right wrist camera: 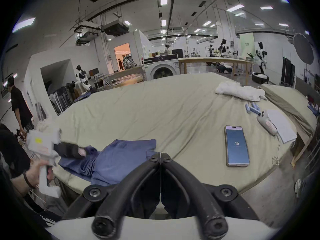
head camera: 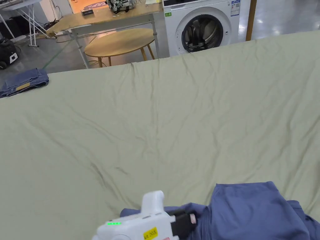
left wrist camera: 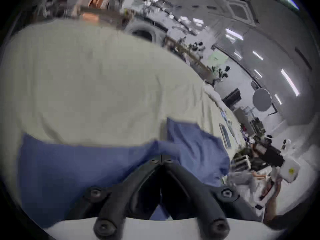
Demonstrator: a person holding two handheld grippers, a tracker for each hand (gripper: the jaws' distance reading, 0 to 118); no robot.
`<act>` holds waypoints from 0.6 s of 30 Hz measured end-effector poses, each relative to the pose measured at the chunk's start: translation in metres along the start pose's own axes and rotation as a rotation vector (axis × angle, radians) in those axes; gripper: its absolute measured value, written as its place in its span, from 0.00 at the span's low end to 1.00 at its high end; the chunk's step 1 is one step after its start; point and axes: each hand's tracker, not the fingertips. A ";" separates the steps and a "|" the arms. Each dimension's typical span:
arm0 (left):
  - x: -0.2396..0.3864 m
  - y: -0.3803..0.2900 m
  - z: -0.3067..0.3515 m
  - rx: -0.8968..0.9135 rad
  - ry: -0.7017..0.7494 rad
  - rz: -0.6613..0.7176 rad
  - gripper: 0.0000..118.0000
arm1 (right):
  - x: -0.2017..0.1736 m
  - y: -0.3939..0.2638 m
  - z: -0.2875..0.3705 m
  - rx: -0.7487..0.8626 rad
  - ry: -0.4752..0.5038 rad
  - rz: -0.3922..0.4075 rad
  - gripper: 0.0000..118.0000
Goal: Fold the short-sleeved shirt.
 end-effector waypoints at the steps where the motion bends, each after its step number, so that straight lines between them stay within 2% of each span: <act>1: 0.002 -0.008 -0.014 -0.046 0.038 -0.025 0.00 | -0.001 0.000 0.000 -0.001 0.003 -0.004 0.00; 2: 0.005 -0.012 -0.019 -0.046 0.080 -0.067 0.00 | -0.002 0.000 0.000 -0.002 0.005 -0.002 0.00; 6: 0.014 -0.001 0.019 0.096 0.012 -0.052 0.01 | -0.005 -0.004 0.000 -0.013 -0.014 0.042 0.00; 7: 0.010 0.001 0.038 0.137 -0.006 -0.089 0.13 | -0.003 -0.007 -0.002 -0.012 -0.013 0.042 0.00; 8: 0.006 0.003 0.055 0.165 0.000 -0.115 0.36 | -0.001 -0.008 -0.004 -0.016 -0.006 0.037 0.00; 9: 0.000 0.005 0.075 0.181 0.031 -0.122 0.74 | 0.001 -0.008 -0.007 -0.026 0.007 0.024 0.00; 10: -0.009 0.005 0.092 0.194 0.061 -0.114 0.89 | 0.001 -0.009 -0.010 -0.029 0.012 0.015 0.00; 12: -0.034 0.001 0.128 0.261 0.090 -0.044 0.91 | -0.001 -0.010 -0.015 -0.036 0.027 -0.010 0.00; 16: -0.107 -0.019 0.156 0.333 0.089 0.290 0.91 | -0.007 -0.011 -0.021 -0.049 0.072 -0.037 0.00; 18: -0.127 -0.028 0.150 0.349 0.020 0.410 0.91 | -0.011 -0.010 -0.023 -0.055 0.076 -0.029 0.00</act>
